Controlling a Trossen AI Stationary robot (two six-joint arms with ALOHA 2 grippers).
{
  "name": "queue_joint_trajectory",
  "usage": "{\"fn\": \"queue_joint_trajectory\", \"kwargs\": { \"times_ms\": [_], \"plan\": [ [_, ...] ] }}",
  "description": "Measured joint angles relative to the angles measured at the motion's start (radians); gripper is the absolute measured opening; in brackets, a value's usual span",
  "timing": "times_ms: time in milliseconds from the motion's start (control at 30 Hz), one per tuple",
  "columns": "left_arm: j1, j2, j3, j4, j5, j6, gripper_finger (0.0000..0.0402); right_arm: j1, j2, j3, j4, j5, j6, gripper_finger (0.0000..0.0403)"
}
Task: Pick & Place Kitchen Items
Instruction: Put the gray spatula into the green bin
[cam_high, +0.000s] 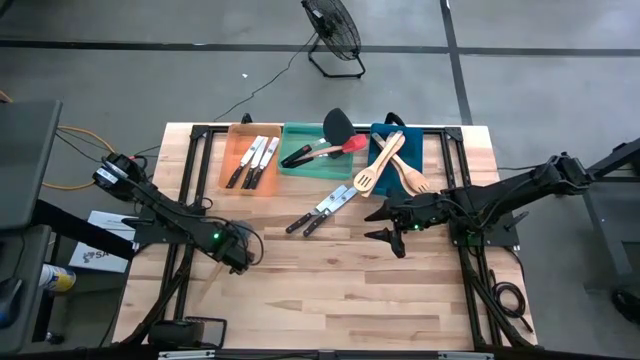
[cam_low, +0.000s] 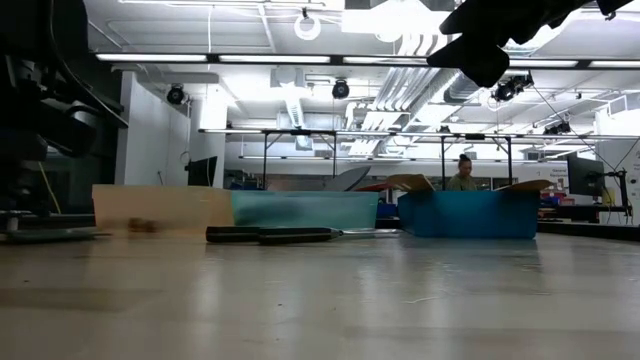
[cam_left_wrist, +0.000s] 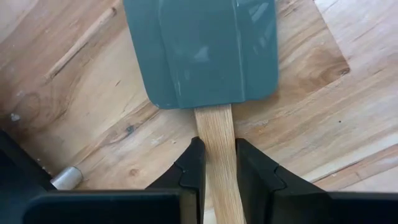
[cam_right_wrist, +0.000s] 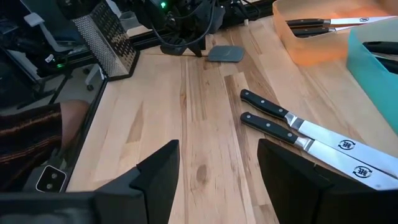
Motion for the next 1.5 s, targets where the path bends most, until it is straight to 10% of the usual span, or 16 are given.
{"fn": "queue_joint_trajectory", "kwargs": {
  "times_ms": [933, 1500],
  "plan": [
    [0.0, -0.003, 0.278, -0.059, -0.294, 0.342, 0.0054, 0.0, 0.0, 0.0, 0.0, 0.004, 0.001, 0.0209],
    [0.002, -0.005, 0.445, 0.113, -0.776, 0.839, 0.0054, 0.0, 0.0, 0.0, 0.0, 0.017, -0.002, 0.0209]
  ]
}}
